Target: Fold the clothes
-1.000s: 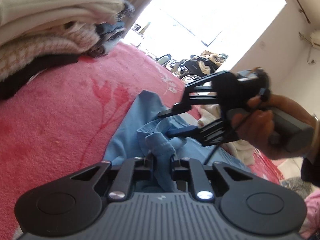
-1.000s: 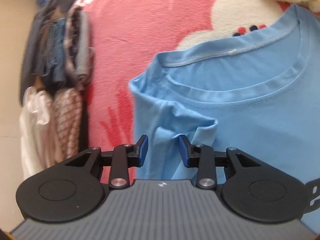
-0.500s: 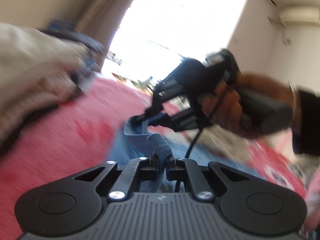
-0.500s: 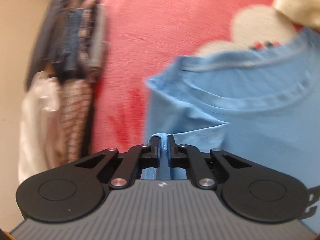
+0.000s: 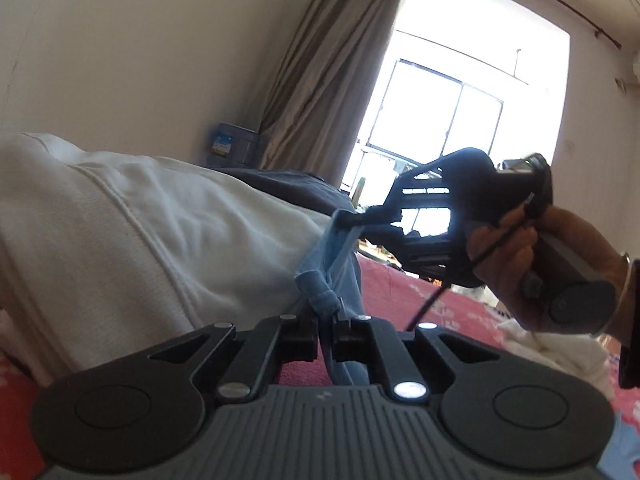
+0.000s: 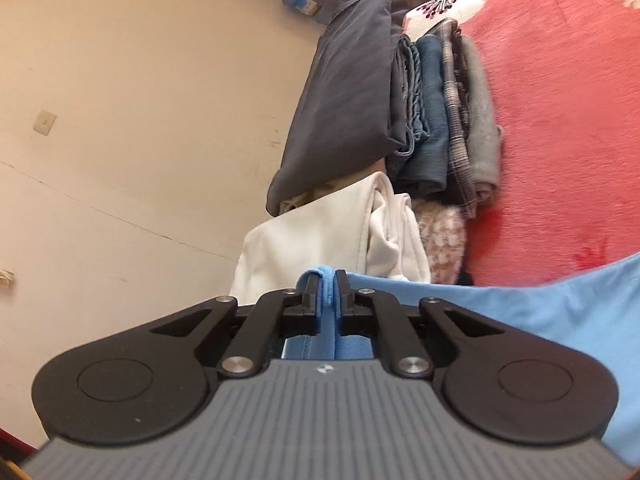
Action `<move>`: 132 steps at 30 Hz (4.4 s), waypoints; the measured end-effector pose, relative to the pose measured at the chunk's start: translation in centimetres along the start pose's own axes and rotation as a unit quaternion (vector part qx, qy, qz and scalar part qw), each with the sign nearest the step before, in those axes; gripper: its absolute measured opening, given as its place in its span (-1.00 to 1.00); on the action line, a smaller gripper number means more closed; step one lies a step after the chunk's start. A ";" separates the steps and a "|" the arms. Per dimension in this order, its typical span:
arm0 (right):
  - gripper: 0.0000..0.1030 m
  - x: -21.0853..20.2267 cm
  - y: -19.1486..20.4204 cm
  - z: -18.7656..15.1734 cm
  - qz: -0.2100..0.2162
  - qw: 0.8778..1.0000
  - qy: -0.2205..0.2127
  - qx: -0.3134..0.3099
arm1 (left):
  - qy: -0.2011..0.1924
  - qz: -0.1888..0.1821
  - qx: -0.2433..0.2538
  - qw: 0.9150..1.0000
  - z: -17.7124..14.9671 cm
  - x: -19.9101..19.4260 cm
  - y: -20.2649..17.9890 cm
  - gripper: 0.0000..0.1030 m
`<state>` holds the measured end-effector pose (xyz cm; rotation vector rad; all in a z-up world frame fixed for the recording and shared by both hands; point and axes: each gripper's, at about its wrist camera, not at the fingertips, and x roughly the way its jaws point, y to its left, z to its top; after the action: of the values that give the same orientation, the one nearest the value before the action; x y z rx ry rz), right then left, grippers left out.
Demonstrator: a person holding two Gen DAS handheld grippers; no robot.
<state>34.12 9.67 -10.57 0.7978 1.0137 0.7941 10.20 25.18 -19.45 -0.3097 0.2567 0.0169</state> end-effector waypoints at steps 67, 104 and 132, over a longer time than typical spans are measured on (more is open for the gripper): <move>0.07 2.1 -5.8 -1.4 -0.243 0.947 0.054 -0.203 | 0.194 -0.057 -0.018 0.979 -5.0 2.6 2.3 0.00; -0.64 -0.3 -9.0 -2.6 -0.283 0.902 0.112 -0.307 | 0.227 0.013 0.083 0.970 -6.7 3.2 -1.0 -0.84; -0.57 -16.1 -5.1 -19.2 -0.174 0.963 0.166 -0.119 | 0.324 -0.102 0.065 0.938 -3.0 -5.9 1.3 -0.36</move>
<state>12.16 -2.81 -14.40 0.2700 1.2853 0.7385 3.71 25.61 -21.14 -0.2006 0.8773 -0.3112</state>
